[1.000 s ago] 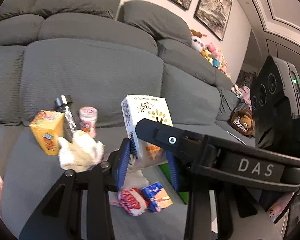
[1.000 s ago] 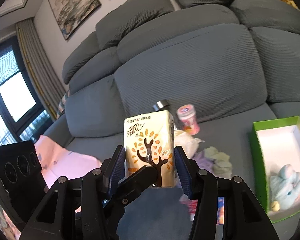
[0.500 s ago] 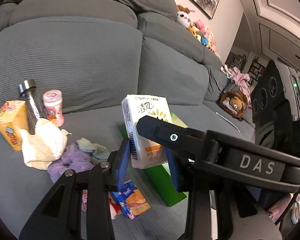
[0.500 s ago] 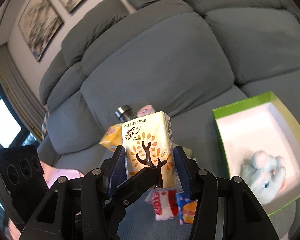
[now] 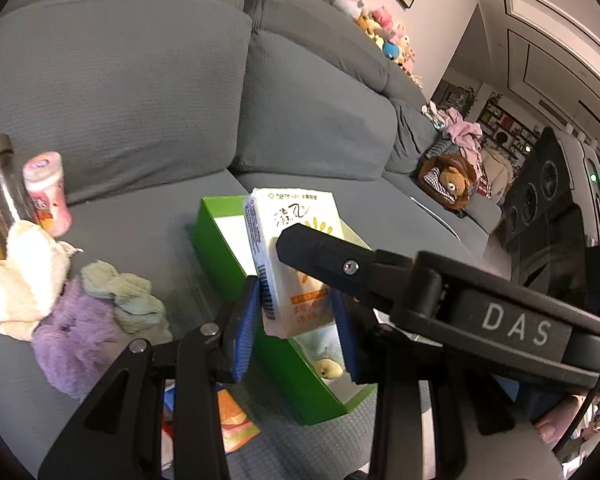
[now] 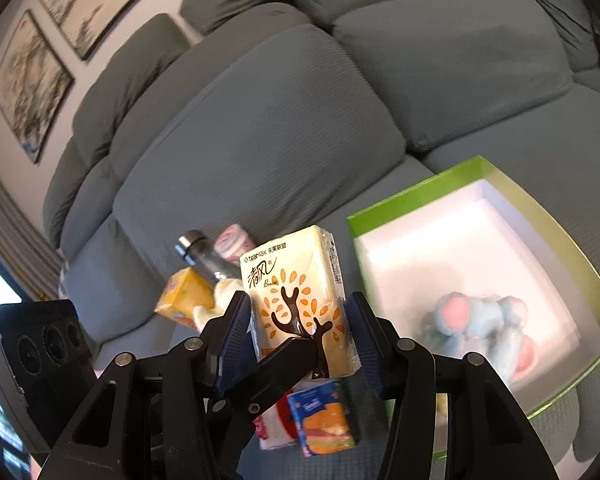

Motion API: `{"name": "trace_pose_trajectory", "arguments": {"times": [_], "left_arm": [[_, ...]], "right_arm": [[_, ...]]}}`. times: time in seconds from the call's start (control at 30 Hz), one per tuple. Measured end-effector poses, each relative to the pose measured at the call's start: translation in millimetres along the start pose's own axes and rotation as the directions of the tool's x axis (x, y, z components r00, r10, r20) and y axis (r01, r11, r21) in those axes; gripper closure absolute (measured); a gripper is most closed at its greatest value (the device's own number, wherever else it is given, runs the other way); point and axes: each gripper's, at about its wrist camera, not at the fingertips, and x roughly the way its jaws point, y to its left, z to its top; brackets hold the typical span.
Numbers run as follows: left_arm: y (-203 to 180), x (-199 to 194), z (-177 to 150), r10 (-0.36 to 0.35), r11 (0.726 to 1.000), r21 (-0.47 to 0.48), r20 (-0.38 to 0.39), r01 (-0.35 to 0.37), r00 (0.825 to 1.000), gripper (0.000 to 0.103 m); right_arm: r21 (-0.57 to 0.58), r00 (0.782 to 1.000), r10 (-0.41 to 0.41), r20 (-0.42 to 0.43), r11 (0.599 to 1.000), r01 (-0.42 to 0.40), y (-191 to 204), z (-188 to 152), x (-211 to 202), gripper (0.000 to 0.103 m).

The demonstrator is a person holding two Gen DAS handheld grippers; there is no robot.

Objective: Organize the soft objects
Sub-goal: 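Carry the tissue pack with the right gripper over the green box, then release the tissue pack into the green box with the right gripper, then move the right tool back toward the blue Tempo tissue pack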

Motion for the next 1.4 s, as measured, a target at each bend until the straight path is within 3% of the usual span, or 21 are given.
{"name": "trace_pose_trajectory", "arguments": {"times": [0.1,0.6,1.07,1.1,1.2,1.27,1.37,1.4], "left_arm": [[0,8,-2,0.007,1.000,-0.008,0.000,-0.007,1.000,0.069],[5,47,-5,-0.069,0.992,-0.111,-0.087,0.059,0.994,0.069],[5,48,-3,-0.123,0.980,-0.171,-0.100,0.104,0.987,0.067],[6,47,-3,-0.120,0.979,-0.176,-0.101,0.101,0.988,0.066],[8,38,-6,-0.117,0.978,-0.186,-0.109,0.095,0.987,0.048],[10,29,-5,-0.127,0.978,-0.180,-0.092,0.109,0.988,0.048],[14,10,-4,-0.087,0.983,-0.170,-0.064,0.075,0.994,0.045],[17,2,-4,-0.077,0.984,-0.166,-0.055,0.067,0.996,0.040]], "right_arm": [[0.039,1.000,0.015,-0.025,0.999,-0.014,-10,1,6,0.050],[0.150,0.996,-0.084,-0.037,0.985,0.088,-41,3,17,0.050],[0.167,0.991,-0.133,0.028,0.978,0.126,-43,5,8,0.050],[0.163,0.989,-0.145,0.032,0.977,0.138,-42,6,6,0.050],[0.159,0.988,-0.151,0.040,0.977,0.143,-39,7,4,0.049],[0.149,0.988,-0.146,0.044,0.979,0.138,-35,7,4,0.037],[0.111,0.988,-0.149,0.041,0.983,0.144,-24,6,4,0.034],[0.099,0.988,-0.146,0.044,0.985,0.141,-20,6,3,0.032]]}}
